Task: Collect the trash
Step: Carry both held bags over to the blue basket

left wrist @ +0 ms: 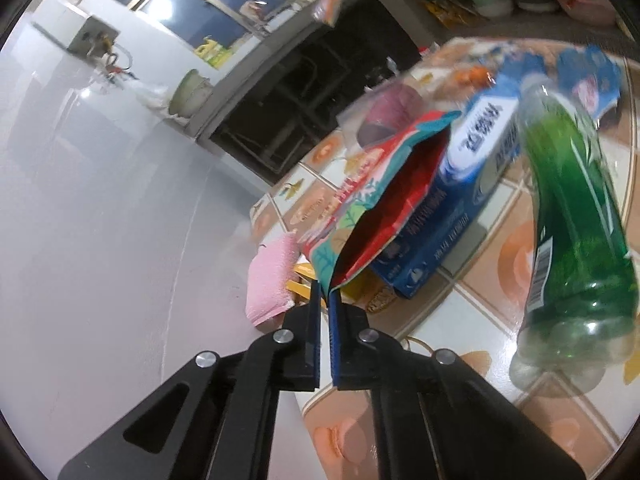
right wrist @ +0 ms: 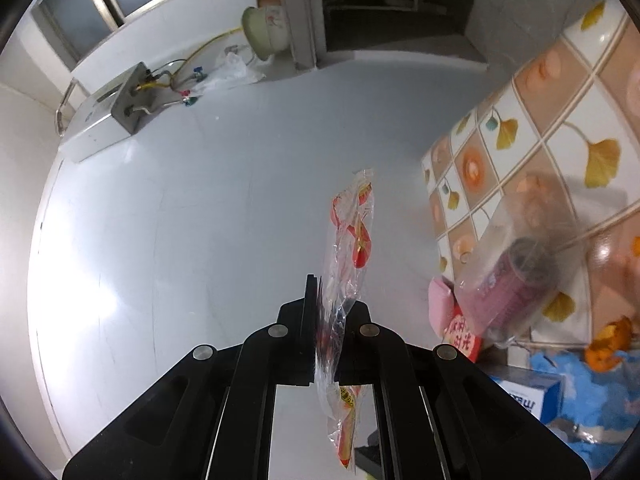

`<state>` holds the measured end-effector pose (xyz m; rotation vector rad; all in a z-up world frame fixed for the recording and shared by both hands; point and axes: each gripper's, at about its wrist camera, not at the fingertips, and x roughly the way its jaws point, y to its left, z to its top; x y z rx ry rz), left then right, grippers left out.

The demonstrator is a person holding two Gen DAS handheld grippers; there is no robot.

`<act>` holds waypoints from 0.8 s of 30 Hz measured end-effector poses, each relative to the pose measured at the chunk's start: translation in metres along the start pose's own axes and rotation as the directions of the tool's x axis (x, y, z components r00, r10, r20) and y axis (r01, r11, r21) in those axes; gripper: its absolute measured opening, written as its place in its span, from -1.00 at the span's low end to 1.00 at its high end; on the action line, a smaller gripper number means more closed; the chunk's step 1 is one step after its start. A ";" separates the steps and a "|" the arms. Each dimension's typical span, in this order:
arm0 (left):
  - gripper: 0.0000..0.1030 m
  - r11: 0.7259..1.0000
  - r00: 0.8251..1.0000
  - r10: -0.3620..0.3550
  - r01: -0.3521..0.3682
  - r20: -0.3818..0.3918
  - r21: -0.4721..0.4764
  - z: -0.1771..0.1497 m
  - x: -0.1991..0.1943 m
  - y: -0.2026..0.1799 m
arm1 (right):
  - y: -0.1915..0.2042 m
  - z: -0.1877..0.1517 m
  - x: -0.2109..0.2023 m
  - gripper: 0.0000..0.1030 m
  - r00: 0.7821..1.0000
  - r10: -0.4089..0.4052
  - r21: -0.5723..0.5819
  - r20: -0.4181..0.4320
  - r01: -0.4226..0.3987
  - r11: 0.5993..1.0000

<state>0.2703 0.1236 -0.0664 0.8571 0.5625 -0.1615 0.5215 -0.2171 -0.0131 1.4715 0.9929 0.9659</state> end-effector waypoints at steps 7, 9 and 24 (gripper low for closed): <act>-1.00 0.997 0.997 0.047 -0.044 0.059 -0.066 0.009 -0.029 0.015 | -0.031 0.003 -0.002 -0.91 1.000 0.011 0.087 0.019 -0.012 0.996; -1.00 0.994 0.994 0.066 -0.058 0.082 -0.098 0.013 -0.039 0.022 | -0.030 0.001 -0.009 -0.92 0.999 0.018 0.087 0.027 -0.020 0.996; -1.00 0.955 0.951 0.205 -0.142 0.233 -0.261 0.054 -0.091 0.061 | 0.009 -0.048 -0.082 -0.91 0.993 0.040 -0.003 0.110 -0.040 0.999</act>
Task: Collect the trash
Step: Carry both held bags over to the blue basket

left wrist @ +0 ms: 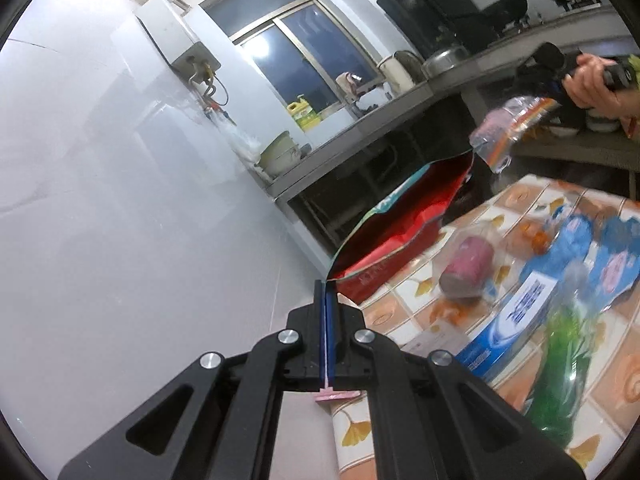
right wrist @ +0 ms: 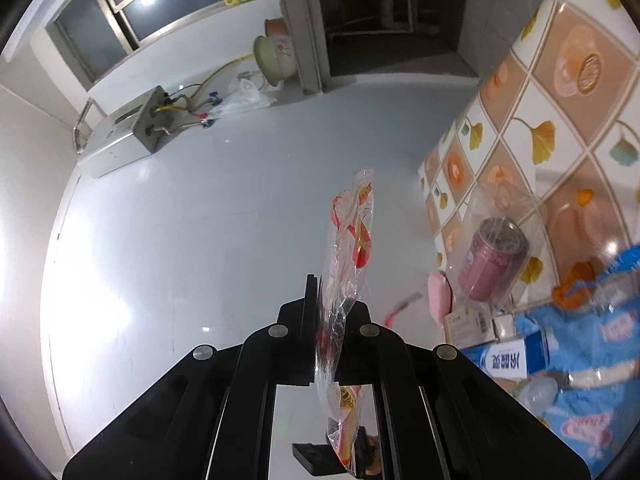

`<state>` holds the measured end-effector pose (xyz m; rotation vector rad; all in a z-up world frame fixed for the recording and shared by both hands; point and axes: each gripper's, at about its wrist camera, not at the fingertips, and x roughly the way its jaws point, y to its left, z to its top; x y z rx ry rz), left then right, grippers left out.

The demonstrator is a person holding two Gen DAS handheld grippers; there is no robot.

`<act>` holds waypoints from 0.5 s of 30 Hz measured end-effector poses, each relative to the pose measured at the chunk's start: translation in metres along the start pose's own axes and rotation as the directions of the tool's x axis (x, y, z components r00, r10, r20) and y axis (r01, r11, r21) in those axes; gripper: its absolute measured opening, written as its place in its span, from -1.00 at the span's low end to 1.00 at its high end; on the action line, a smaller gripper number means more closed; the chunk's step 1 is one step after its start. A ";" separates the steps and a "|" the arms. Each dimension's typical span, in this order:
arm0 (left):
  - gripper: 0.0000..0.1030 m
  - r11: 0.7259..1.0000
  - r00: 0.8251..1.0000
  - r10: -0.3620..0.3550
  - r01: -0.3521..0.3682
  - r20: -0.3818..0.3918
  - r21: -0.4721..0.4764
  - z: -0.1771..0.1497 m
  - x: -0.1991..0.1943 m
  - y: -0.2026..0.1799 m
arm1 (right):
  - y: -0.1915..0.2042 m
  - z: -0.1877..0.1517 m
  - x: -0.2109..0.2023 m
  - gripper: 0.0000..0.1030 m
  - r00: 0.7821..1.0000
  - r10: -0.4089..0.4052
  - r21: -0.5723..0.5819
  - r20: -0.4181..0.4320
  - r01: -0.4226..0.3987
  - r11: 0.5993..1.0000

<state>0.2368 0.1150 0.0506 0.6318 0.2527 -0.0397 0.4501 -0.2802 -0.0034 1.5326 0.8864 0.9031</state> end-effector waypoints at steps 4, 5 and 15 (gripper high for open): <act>-1.00 1.000 0.999 0.003 -0.003 0.040 -0.017 0.011 -0.013 0.006 | 0.006 -0.015 -0.019 -0.91 1.000 -0.003 -0.018 0.019 0.003 1.000; -1.00 1.000 0.999 -0.001 0.002 0.051 -0.020 0.015 -0.017 0.007 | 0.007 -0.021 -0.026 -0.91 1.000 0.001 -0.023 0.025 0.000 1.000; -1.00 0.985 0.944 -0.174 0.160 0.281 0.072 0.085 -0.062 -0.029 | 0.017 -0.105 -0.173 -0.91 0.966 0.031 -0.108 0.256 -0.003 0.994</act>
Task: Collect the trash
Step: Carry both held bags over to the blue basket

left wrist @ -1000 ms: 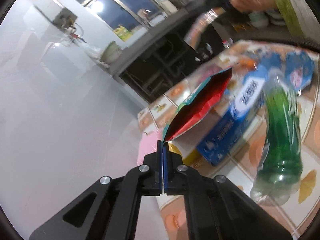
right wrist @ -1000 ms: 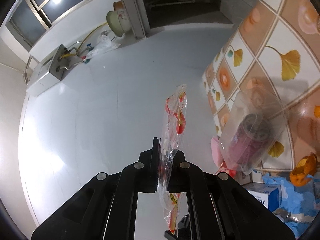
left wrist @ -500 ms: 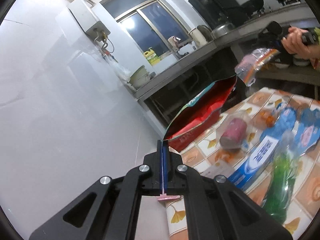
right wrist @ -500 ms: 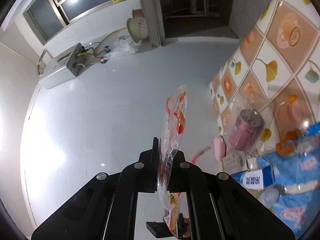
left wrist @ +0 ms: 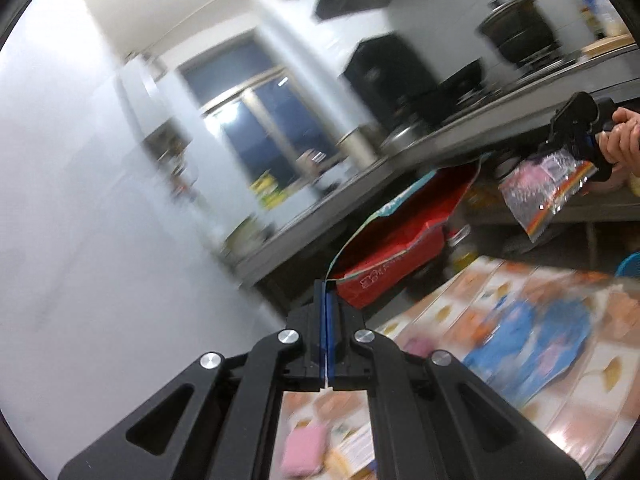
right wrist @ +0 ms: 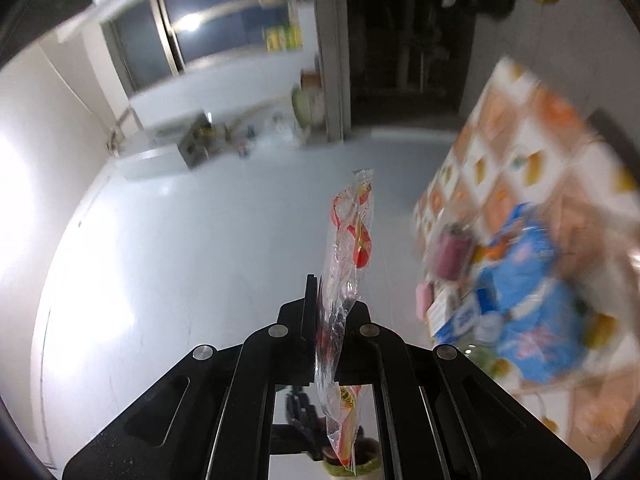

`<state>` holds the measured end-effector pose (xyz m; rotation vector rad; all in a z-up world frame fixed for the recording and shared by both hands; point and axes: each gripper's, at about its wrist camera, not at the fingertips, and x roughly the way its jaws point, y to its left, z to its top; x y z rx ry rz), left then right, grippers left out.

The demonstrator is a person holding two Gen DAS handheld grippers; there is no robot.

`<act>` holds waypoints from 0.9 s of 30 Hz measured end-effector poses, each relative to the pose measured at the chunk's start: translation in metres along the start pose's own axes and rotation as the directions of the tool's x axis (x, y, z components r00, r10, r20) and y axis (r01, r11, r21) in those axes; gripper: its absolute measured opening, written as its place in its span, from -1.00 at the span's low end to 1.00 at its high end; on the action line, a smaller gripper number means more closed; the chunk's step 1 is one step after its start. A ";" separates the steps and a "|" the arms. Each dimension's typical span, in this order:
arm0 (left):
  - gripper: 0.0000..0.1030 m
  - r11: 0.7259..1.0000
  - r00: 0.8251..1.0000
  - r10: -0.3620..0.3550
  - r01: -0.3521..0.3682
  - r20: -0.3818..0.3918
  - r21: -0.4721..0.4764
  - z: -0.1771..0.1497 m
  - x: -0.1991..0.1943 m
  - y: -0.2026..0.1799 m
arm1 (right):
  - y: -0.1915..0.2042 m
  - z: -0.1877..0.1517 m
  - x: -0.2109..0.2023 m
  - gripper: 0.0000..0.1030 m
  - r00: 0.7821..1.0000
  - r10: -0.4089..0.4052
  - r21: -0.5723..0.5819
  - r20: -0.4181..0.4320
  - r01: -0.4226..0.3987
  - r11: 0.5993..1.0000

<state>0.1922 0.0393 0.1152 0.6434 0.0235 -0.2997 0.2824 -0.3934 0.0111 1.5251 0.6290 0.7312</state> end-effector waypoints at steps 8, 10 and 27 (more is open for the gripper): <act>-1.00 0.944 0.941 -0.296 0.262 0.162 0.202 0.072 0.031 -0.115 | -0.036 -0.058 -0.193 -0.91 0.920 -0.026 0.040 0.390 0.011 0.999; -1.00 0.905 0.908 -0.383 0.332 0.169 0.268 0.087 0.039 -0.155 | -0.054 -0.073 -0.228 -0.91 0.889 -0.046 0.077 0.456 0.013 0.997; -1.00 0.301 0.662 -0.703 0.608 -0.260 0.734 0.086 0.086 -0.531 | -0.266 -0.102 -0.351 -0.91 0.649 -0.407 0.512 0.642 0.032 0.858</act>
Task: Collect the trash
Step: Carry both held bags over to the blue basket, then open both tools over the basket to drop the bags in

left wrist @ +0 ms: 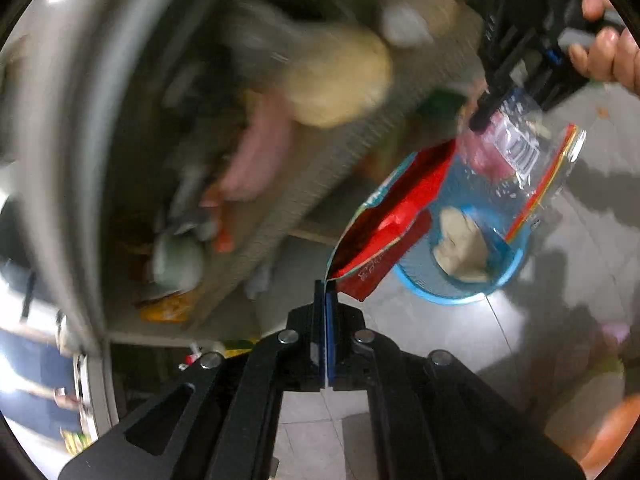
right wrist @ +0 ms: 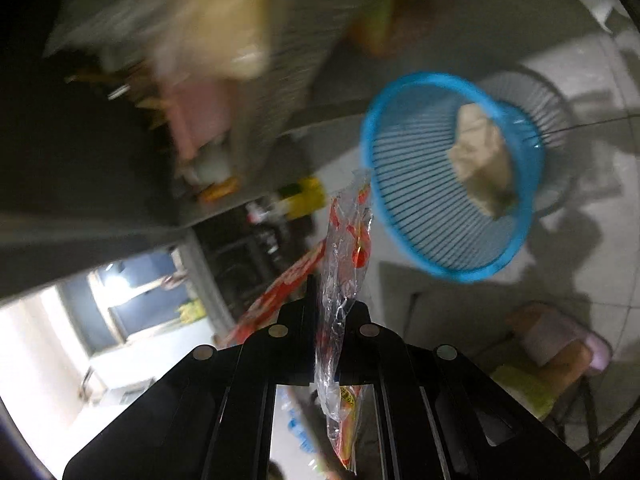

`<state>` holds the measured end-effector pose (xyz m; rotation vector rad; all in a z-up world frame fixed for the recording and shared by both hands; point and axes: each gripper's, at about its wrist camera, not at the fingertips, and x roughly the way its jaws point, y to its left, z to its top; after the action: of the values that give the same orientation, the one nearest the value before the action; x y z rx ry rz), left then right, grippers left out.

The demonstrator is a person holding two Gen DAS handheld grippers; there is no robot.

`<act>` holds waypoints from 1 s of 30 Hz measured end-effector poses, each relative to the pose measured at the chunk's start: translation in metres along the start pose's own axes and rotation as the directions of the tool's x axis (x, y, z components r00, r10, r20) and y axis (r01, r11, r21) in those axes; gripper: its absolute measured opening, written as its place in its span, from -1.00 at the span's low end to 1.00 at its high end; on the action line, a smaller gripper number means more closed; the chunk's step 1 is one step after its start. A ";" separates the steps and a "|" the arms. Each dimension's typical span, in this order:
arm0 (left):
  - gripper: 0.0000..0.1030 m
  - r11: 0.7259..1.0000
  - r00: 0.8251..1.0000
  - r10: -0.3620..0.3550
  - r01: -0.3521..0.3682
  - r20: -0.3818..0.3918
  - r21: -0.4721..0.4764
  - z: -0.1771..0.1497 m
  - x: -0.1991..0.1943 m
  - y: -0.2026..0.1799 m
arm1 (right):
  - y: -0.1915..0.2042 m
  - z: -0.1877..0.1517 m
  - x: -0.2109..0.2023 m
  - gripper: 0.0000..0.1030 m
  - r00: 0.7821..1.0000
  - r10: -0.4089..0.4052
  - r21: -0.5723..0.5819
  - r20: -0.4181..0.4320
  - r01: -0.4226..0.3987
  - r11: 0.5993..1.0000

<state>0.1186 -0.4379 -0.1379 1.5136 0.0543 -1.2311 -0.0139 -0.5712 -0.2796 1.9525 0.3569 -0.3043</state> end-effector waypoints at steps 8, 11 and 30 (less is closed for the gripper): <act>-0.98 0.987 0.992 -0.093 0.103 -0.082 0.127 0.033 0.085 -0.052 | -0.028 0.045 0.051 -0.82 0.986 -0.165 0.006 -0.007 0.166 0.986; -0.84 0.987 0.993 -0.087 0.097 -0.081 0.128 0.041 0.098 -0.059 | -0.030 0.059 0.065 -0.36 0.971 -0.240 -0.020 -0.002 0.240 0.971; -0.02 0.984 0.991 -0.134 0.131 -0.012 -0.117 0.038 0.032 0.008 | -0.032 0.064 0.030 0.17 0.913 -0.379 -0.142 0.150 0.399 0.906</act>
<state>0.1138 -0.4866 -0.1485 1.4396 0.2390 -1.2960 -0.0011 -0.6144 -0.3425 1.6765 0.6754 -0.6274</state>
